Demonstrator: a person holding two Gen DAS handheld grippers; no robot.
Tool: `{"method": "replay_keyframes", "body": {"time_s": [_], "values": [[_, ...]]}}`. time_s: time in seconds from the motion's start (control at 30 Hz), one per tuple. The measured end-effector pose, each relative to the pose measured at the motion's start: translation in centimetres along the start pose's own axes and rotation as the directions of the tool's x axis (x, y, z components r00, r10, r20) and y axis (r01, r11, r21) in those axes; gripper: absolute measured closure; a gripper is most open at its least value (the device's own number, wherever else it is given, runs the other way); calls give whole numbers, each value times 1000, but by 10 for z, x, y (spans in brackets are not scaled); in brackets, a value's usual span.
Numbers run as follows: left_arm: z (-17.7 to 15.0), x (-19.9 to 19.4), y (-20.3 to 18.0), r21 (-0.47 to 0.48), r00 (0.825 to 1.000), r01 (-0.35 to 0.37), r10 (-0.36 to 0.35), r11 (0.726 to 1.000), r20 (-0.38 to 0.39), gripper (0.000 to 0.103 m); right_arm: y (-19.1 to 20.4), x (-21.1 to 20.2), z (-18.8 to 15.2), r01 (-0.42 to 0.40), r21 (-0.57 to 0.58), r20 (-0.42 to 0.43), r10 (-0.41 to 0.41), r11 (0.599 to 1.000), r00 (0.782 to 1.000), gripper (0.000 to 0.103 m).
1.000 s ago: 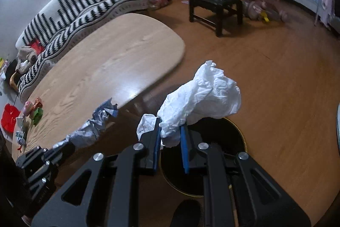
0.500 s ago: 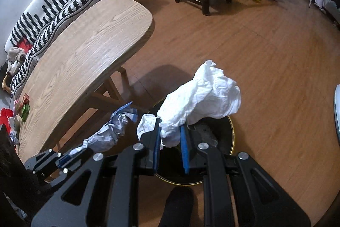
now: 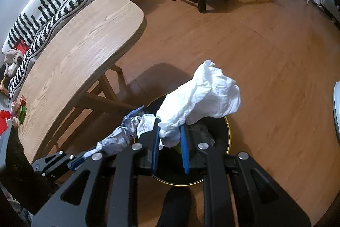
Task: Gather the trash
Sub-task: 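Carry the foil and tissue over the black bin, then open both tools to drop the foil and tissue into the bin, then move both tools back over the remaining trash on the table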
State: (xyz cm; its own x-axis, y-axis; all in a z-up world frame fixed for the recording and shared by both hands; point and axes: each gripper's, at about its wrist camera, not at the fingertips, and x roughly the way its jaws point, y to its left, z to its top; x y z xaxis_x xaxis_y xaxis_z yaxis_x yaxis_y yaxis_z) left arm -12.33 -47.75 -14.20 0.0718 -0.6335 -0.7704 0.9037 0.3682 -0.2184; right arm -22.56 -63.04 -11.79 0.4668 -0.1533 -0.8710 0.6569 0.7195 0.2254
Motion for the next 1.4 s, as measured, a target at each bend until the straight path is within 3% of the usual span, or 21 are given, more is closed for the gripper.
{"method": "replay_keyframes", "body": {"time_s": [0.07,0.1,0.13,0.2,0.27,0.3,0.33,0.47,0.6,0.7,0.8,0.97,1.1,1.27,1.4], "values": [[1,6,0,-1,1000,3,-3,1000,-13,94,0,4,0,8,-2,-14,-8,1000,1000,83],[1,9,-1,-1,1000,7,-7,1000,-20,94,-1,7,1,15,-2,-23,-15,1000,1000,73],[1,13,-1,2,999,9,-9,1000,-31,94,-3,9,2,26,5,-25,-26,1000,999,54],[0,19,-4,8,999,9,-8,1000,-51,88,-6,9,2,34,13,-14,-34,999,999,39],[0,23,-2,8,998,3,-3,1000,-56,65,-8,7,2,39,15,-6,-39,999,999,39],[-1,23,-1,5,999,-3,3,1000,-51,42,-9,7,1,36,17,-4,-36,999,999,39],[-1,22,0,3,999,-7,7,1000,-37,30,-10,7,1,36,20,-3,-36,999,999,39],[-1,17,0,-5,1000,-14,14,1000,-20,23,-7,3,4,35,19,7,-35,999,999,38],[0,2,4,-18,1000,-30,30,999,3,15,8,-6,9,21,-5,23,-21,1000,1000,30],[0,-18,11,-33,999,-44,45,998,26,12,31,-18,14,-5,-27,55,6,1000,998,29],[0,-55,25,-62,992,-101,106,993,68,11,60,-28,17,-31,-64,88,36,997,995,23],[-8,-129,62,-138,961,-196,218,971,171,7,127,-41,20,-80,-139,139,99,987,985,19],[-30,-190,109,-227,920,-294,339,928,197,7,192,-46,18,-154,-198,152,186,968,971,19],[-76,-263,181,-377,853,-406,493,833,170,7,282,-41,5,-223,-298,120,268,928,956,19],[-118,-322,230,-494,793,-464,593,736,138,7,352,-38,-13,-250,-390,103,312,886,944,19]]}}
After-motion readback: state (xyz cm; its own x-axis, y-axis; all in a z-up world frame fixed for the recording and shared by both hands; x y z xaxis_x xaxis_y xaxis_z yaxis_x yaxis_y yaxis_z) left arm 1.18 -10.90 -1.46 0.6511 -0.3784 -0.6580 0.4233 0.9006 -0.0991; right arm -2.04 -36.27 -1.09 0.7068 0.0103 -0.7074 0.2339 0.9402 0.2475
